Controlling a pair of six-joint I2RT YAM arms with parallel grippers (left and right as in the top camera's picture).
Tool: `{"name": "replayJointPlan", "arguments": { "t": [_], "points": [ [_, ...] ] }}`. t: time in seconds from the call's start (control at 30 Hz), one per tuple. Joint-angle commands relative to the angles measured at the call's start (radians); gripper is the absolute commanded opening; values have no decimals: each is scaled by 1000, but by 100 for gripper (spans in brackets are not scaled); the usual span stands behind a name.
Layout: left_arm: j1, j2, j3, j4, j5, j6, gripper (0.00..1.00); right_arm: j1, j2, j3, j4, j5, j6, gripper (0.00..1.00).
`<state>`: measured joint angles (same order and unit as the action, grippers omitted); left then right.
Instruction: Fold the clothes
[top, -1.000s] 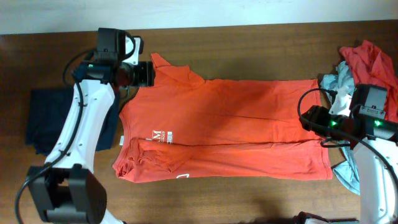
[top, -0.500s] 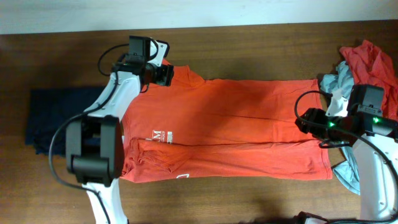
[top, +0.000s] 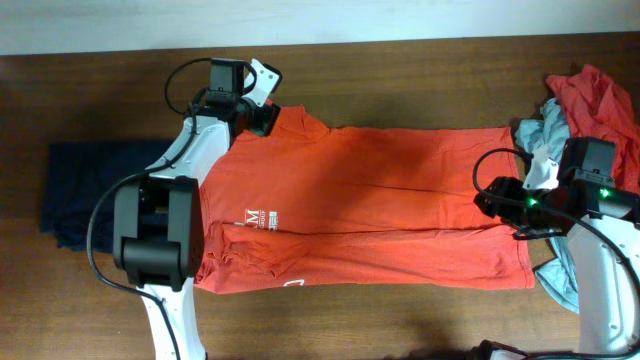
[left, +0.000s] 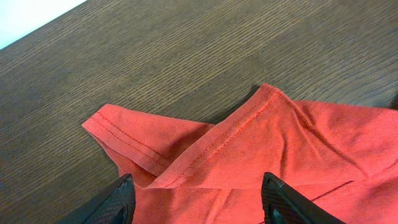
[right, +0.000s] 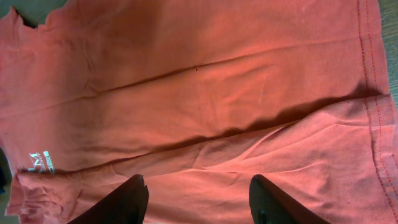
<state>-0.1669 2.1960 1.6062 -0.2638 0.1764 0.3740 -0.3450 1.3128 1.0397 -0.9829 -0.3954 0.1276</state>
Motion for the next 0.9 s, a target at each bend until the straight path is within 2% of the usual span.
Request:
{"name": "replayJointPlan", "arguments": {
  "t": [0.0, 0.1, 0.3, 0.57, 0.73, 0.87],
  "points": [
    [3, 43, 20, 2, -8, 82, 61, -2, 2, 11, 3, -12, -8, 57],
    [3, 46, 20, -8, -9, 135, 56, -2, 2, 11, 2, -12, -8, 57],
    [6, 50, 23, -28, -8, 98, 59, -2, 2, 11, 3, -12, -8, 57],
    [6, 104, 23, 5, -8, 100, 57, -2, 3, 10, 0, -12, -8, 56],
    [6, 108, 23, 51, -8, 99, 50, -2, 3, 9, -10, -12, -8, 53],
    [6, 108, 27, 54, -9, 98, 38, -2, 3, 8, -10, -12, -8, 52]
  ]
}}
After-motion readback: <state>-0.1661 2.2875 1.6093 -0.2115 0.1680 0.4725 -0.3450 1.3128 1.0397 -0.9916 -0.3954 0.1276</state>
